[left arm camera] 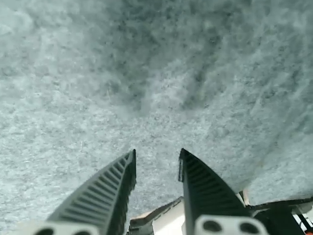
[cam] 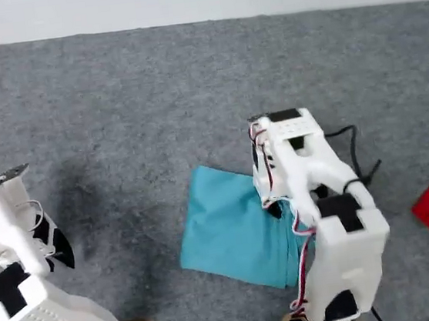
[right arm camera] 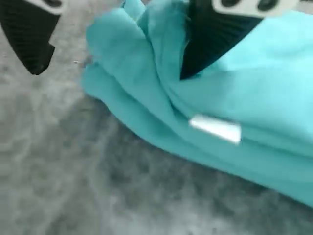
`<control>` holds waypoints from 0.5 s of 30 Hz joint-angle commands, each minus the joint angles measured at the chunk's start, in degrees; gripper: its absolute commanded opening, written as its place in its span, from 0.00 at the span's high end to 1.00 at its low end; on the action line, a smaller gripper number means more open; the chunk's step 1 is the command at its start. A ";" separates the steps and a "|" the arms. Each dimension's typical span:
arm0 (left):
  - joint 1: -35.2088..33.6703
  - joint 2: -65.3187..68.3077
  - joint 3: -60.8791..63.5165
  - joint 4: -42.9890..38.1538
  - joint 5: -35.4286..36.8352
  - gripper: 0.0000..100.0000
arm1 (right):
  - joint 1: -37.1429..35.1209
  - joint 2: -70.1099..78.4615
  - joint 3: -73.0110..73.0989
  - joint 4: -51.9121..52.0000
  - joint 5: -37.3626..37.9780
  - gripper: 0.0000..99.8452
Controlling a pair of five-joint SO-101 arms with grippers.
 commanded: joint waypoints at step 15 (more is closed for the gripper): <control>0.18 -2.81 2.07 -0.26 -0.18 0.86 | 3.47 15.25 -35.96 17.89 13.27 0.99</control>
